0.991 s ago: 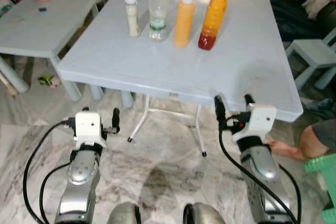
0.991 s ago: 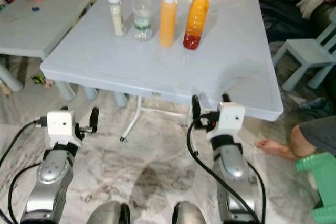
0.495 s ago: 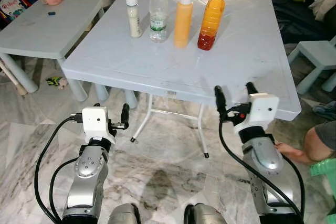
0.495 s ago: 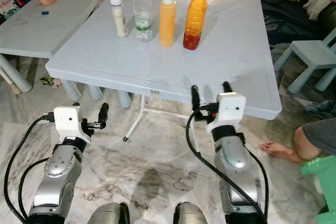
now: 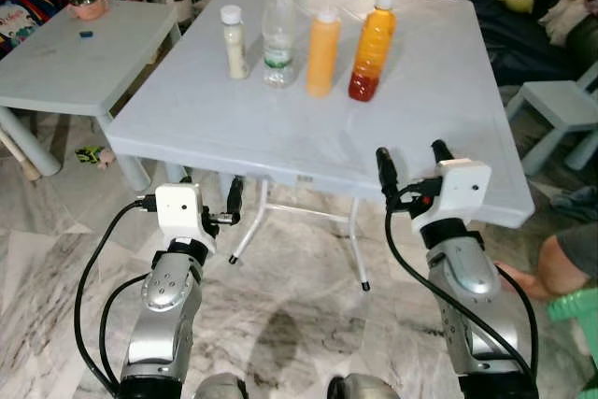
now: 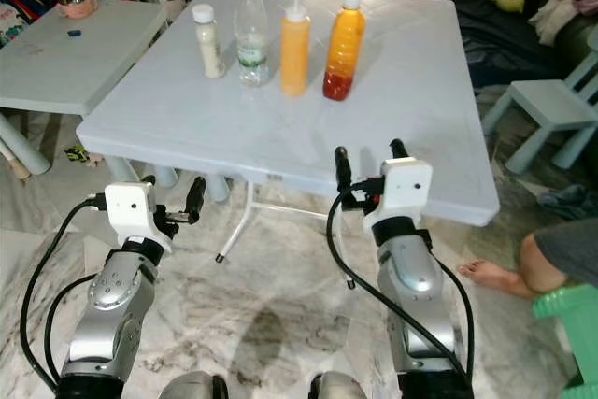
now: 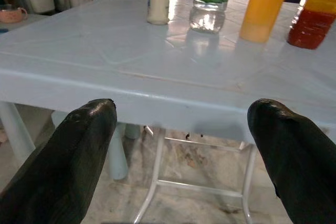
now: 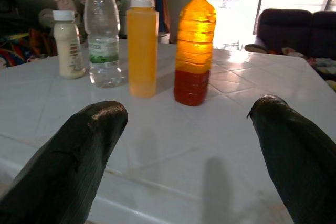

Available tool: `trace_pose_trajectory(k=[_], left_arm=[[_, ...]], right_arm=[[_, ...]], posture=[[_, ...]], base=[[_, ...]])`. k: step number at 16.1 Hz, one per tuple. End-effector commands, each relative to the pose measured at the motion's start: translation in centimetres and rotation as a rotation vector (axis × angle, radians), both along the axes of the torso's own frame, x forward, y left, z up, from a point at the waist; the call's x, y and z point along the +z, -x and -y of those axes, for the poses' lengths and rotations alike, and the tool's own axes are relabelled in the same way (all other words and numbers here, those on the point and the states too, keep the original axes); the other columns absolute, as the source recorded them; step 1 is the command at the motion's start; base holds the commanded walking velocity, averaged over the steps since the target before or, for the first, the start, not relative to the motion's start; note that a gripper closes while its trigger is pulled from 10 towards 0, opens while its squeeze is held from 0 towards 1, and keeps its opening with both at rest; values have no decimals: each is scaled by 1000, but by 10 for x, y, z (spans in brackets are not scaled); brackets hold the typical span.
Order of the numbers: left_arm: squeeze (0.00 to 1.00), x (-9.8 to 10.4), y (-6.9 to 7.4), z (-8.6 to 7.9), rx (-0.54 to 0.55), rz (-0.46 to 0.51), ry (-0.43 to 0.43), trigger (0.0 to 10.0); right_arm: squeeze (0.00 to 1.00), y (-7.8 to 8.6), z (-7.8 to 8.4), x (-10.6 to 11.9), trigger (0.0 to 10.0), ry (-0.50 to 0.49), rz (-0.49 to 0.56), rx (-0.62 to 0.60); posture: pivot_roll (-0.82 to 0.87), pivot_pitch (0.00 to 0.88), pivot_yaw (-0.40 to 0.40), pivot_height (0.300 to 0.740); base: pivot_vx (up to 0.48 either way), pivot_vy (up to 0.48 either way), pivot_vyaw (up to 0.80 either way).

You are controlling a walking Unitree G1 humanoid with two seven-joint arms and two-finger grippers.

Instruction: Restocking fridge

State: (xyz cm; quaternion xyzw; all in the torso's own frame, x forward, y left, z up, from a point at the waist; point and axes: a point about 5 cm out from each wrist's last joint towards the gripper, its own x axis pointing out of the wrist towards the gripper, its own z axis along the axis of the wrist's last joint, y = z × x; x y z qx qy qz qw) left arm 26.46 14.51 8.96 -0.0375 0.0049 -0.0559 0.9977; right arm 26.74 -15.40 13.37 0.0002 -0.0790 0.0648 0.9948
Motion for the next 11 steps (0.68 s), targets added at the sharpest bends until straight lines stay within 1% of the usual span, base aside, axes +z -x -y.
trace_pose_trajectory(k=[1,4,7,8,9,11], left_arm=[[0,4,-2,1,-8,14,-2,10000],[0,3,0,4,-27,11,0,10000],[0,-1,4,3,-27,-8,-2,10000],[0,-1,2,5,-32,-5,-5,10000],[0,0,-2,6,-33,2,-6,10000],[0,14,-11,10,-49,39,7,10000]], right_arm=[[0,0,0,1,10000,10,3,-5],[0,-3,4,0,10000,36,1,-19],[0,-2,-1,-3,10000,50,-3,-16],[0,-4,-3,-4,10000,50,-8,-13],[0,-6,-4,-4,10000,50,-10,-13],[0,-11,-6,3,10000,19,-1,-17]], posture=[[-22,31,-3,740],[-15,31,4,740],[-17,26,11,740],[-12,27,-6,740],[-9,58,-24,740],[-8,63,-26,740]], base=[[480,0,0],[480,0,0],[480,0,0],[480,0,0],[480,0,0],[480,0,0]])
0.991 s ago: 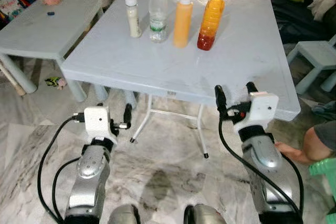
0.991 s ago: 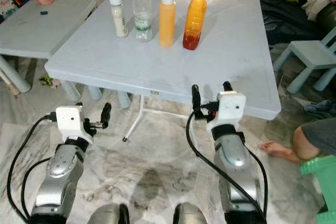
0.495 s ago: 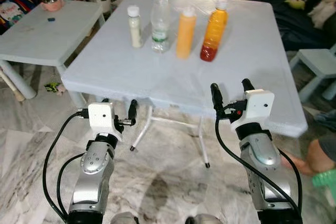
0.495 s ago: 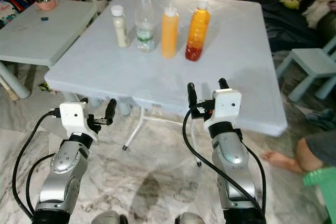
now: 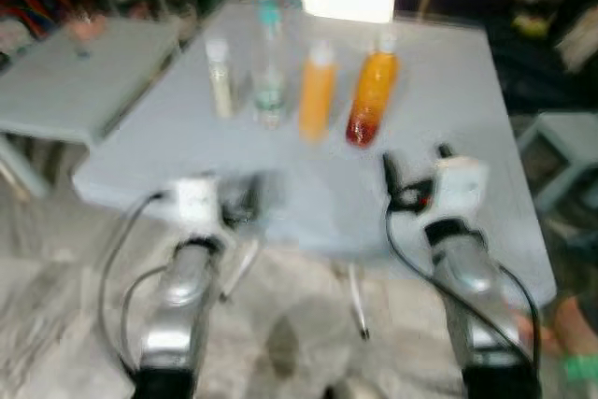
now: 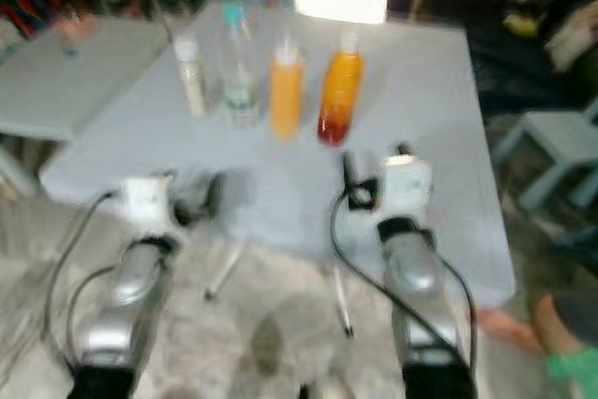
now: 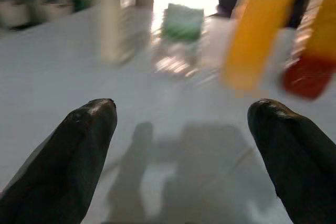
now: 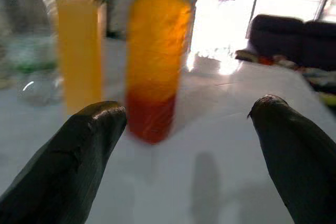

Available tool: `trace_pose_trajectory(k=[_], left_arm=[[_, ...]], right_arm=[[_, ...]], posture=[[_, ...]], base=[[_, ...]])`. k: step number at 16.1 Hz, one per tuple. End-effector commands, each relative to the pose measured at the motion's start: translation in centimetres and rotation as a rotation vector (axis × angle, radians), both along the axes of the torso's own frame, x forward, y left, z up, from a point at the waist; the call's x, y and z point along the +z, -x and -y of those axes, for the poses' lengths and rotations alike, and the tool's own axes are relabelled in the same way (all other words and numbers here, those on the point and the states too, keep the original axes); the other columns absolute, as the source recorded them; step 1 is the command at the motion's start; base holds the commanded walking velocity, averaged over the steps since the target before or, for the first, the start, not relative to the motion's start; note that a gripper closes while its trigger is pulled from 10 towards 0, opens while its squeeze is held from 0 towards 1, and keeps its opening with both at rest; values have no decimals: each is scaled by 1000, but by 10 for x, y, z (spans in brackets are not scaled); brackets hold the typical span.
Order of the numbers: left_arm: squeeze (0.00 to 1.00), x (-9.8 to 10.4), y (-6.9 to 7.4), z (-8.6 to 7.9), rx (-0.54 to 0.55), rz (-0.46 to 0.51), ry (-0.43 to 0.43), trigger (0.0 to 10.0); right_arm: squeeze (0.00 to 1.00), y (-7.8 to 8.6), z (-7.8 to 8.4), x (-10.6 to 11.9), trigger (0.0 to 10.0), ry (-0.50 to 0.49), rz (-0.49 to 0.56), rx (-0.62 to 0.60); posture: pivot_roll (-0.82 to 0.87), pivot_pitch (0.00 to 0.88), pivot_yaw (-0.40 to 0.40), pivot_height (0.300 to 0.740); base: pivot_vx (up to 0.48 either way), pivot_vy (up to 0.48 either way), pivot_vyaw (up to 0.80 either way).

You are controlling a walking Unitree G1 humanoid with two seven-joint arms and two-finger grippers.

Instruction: Restocking fridge

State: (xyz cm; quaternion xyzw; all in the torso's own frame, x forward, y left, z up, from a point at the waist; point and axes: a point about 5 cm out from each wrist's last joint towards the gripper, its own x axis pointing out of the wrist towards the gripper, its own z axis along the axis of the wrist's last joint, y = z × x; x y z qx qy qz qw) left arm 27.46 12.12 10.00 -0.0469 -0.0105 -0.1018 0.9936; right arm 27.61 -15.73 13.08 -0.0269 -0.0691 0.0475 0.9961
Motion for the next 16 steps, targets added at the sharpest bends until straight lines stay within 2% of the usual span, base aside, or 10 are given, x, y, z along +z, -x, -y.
trace_pose_trajectory(k=[1,4,7,9,10,14,16], left_arm=[[0,0,-1,-14,26,8,-42,10000],[0,1,-2,-18,50,5,-39,10000],[0,0,-1,-15,48,7,-38,10000],[0,1,-1,-17,53,10,-45,10000],[0,1,-2,-19,57,11,-48,10000],[0,2,-2,-19,65,14,-54,10000],[0,2,-2,-18,65,14,-55,10000]], right_arm=[[0,-2,-12,0,10000,11,9,38],[0,-3,-8,2,10000,32,19,9],[0,-1,-9,-1,10000,53,15,1],[0,-1,-14,-1,10000,33,14,43],[0,0,-19,4,10000,47,41,93],[0,-5,-20,19,10000,82,106,102],[0,-11,-23,29,10000,93,140,145]], posture=[[-18,68,-17,740],[-29,86,-10,740],[-27,88,-9,740],[-27,93,-10,740],[-24,98,-12,740],[-19,96,-14,740],[-20,97,-17,740]], base=[[480,0,0],[356,0,0],[0,0,0],[0,0,0],[0,0,0],[0,0,0],[0,0,0]])
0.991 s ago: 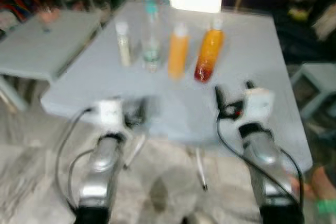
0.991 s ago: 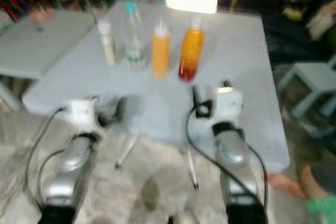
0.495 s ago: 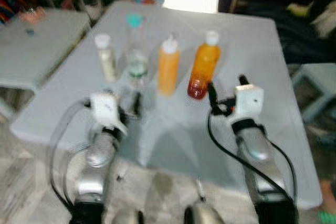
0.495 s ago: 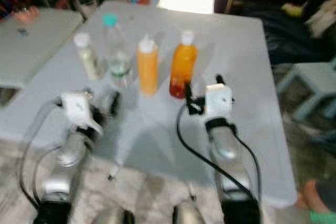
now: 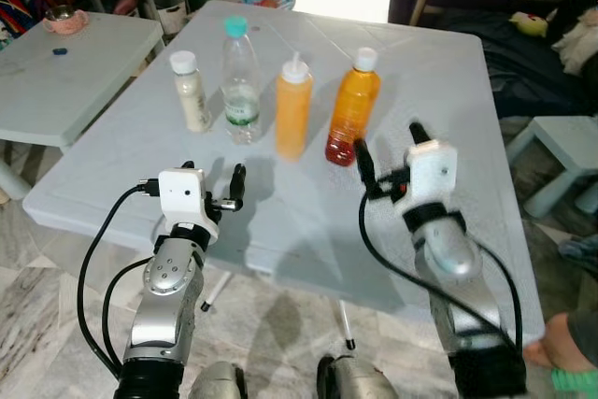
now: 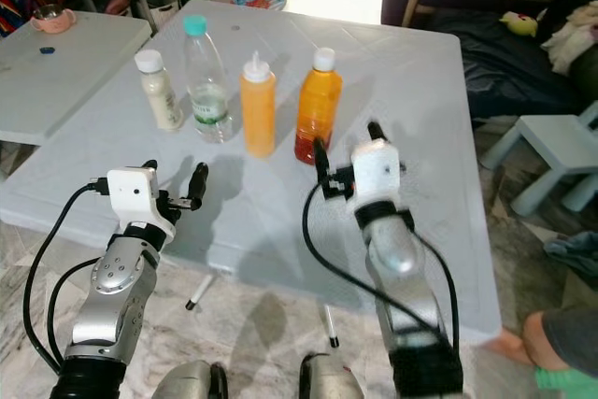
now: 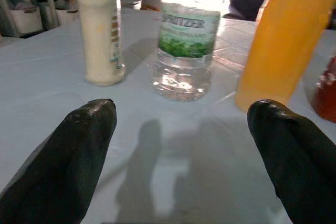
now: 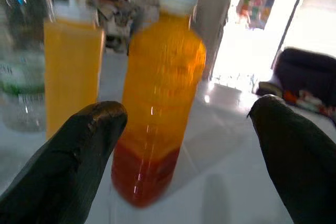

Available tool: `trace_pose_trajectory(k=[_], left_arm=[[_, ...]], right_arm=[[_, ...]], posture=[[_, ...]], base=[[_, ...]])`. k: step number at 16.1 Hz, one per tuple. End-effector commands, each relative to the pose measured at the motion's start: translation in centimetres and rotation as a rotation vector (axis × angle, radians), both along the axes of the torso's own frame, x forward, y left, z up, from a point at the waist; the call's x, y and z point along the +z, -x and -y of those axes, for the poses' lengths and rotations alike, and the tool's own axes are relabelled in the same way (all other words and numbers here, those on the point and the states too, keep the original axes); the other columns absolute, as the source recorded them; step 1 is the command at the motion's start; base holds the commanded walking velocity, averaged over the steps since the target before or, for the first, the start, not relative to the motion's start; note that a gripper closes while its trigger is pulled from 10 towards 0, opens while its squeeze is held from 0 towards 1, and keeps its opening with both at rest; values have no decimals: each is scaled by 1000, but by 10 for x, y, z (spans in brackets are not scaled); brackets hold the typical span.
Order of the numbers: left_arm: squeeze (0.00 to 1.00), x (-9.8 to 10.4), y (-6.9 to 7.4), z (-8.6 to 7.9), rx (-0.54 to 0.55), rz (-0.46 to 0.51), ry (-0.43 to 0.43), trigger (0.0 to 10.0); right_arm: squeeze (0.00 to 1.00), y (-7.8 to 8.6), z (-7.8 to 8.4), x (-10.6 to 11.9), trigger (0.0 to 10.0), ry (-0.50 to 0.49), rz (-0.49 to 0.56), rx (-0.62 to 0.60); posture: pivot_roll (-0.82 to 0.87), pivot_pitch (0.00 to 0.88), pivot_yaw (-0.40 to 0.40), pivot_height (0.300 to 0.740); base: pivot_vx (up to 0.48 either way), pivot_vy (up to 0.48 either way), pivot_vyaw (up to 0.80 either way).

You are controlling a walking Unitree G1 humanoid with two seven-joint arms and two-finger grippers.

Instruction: Restocking fridge

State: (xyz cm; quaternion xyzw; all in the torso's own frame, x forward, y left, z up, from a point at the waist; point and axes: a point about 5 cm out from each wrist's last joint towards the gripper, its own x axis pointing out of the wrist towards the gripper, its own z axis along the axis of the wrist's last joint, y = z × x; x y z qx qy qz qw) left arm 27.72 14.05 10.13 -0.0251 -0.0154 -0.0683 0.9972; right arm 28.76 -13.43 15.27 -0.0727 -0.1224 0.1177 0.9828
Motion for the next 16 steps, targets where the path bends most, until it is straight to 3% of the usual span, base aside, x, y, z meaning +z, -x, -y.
trace_pose_trajectory(k=[1,9,16], left_arm=[[0,1,0,1,-4,3,-13,10000],[0,2,-1,3,-4,7,-16,10000],[0,2,0,3,-2,5,-29,10000]], right_arm=[[0,-1,0,10,10000,12,44,29],[0,-39,-1,58,10000,31,164,131],[0,-41,3,64,10000,28,190,139]], posture=[[-20,97,-17,740],[-8,111,-6,740],[-4,116,2,740]], base=[[0,0,0],[0,0,0],[0,0,0]])
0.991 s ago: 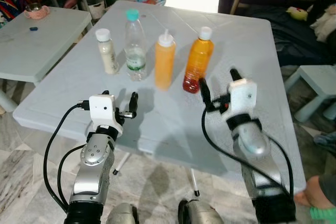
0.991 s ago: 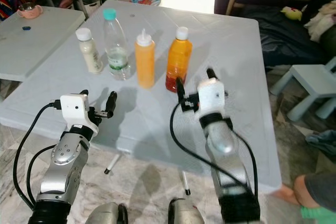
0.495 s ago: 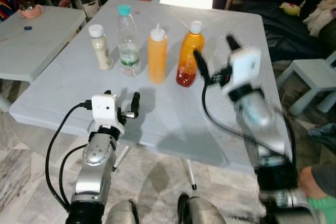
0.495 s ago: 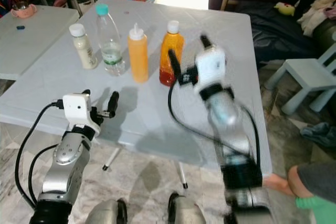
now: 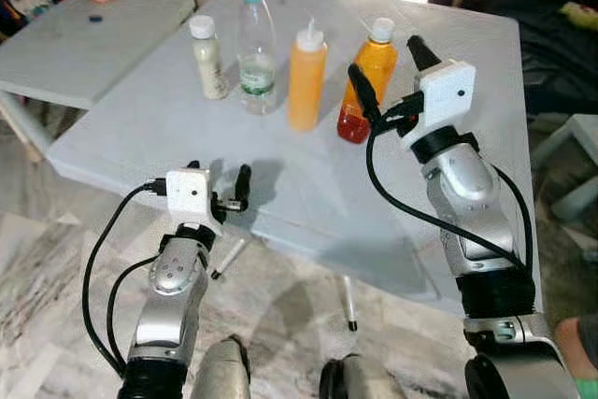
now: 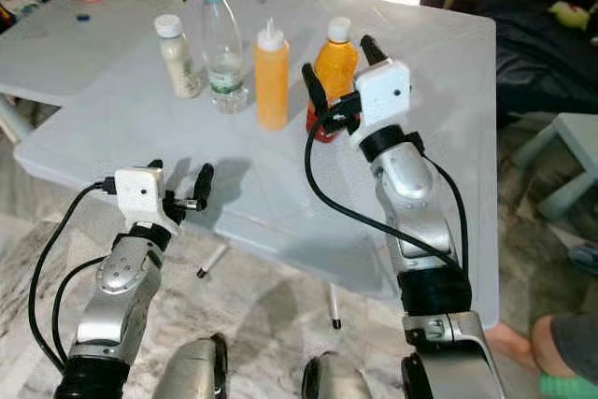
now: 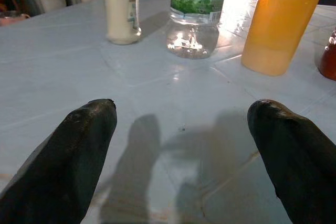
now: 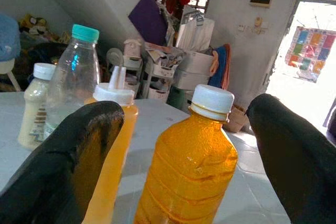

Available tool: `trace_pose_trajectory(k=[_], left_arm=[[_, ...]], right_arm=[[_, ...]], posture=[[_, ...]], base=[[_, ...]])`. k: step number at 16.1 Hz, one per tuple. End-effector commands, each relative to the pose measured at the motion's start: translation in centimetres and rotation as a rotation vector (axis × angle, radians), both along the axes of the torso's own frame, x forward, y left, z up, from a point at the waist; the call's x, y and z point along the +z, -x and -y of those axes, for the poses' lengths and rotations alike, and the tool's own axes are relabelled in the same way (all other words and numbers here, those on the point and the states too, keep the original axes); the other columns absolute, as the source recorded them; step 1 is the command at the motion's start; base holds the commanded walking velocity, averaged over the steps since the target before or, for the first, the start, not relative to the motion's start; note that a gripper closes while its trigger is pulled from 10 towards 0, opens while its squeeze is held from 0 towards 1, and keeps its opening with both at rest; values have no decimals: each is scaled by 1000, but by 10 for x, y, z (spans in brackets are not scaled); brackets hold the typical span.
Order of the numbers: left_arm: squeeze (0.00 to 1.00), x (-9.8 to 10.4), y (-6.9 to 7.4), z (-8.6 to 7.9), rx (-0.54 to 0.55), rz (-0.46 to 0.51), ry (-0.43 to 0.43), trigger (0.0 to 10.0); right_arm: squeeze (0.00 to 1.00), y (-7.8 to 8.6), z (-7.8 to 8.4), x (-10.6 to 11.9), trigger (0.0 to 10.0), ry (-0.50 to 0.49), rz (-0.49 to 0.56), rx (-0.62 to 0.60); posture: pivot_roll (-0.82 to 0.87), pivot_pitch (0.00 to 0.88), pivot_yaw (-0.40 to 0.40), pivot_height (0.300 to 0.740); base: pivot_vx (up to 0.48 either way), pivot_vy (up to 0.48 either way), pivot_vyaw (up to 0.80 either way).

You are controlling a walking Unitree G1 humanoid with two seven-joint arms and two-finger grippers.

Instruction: Restocking fridge

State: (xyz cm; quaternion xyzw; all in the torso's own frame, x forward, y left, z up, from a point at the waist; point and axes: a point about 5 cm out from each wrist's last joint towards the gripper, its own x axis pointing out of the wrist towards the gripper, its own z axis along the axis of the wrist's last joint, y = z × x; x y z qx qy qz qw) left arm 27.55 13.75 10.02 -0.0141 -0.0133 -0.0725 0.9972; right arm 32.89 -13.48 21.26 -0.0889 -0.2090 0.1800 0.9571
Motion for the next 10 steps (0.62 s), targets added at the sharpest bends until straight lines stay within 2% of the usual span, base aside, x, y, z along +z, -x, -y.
trace_pose_trajectory(k=[1,5,10], left_arm=[[0,3,-1,0,3,7,-8,10000],[0,4,-2,-2,2,4,-14,10000],[0,4,1,-5,6,2,-24,10000]], right_arm=[[0,1,3,6,10000,-4,27,0],[0,-7,13,10,10000,0,36,-22],[0,-21,13,18,10000,23,51,-33]], posture=[[-4,119,6,740],[1,126,11,740],[25,138,16,740]], base=[[0,0,0],[0,0,0],[0,0,0]])
